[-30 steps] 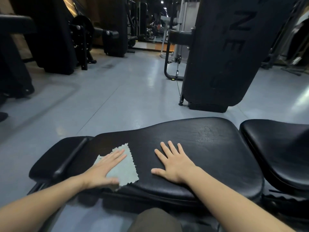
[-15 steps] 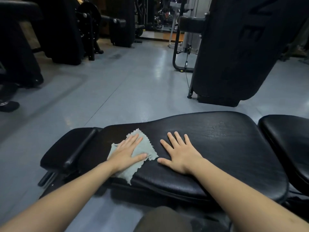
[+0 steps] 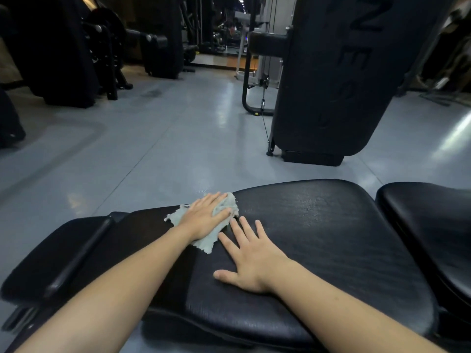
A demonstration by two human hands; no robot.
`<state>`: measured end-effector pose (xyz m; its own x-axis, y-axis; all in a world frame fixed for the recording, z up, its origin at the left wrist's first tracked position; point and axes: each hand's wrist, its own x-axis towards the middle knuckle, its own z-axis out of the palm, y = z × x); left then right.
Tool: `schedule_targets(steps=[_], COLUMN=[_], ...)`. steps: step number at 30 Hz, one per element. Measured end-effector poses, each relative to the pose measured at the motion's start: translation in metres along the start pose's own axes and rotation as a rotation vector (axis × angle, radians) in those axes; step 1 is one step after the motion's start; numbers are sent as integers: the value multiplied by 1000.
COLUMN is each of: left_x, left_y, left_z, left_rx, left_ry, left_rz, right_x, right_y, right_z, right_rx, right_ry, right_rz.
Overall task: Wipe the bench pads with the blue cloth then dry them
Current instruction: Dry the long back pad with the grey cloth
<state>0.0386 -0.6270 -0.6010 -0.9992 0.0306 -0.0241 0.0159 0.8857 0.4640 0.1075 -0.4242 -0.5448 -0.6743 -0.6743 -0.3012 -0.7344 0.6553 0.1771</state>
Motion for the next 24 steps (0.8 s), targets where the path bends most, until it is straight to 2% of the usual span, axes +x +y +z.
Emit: schedule_targets(steps=[5, 10, 24], left_x=[36, 41, -22], left_y=[5, -10, -126], left_z=[-9, -16, -35], left_rx=[-48, -55, -2], left_ry=[-19, -58, 42], left_rz=[-139, -167, -299], right_x=[1, 2, 3], right_y=[1, 1, -1], right_z=[1, 3, 6], right_rx=[15, 43, 42], right_ry=[17, 18, 43], right_rz=[-19, -12, 17])
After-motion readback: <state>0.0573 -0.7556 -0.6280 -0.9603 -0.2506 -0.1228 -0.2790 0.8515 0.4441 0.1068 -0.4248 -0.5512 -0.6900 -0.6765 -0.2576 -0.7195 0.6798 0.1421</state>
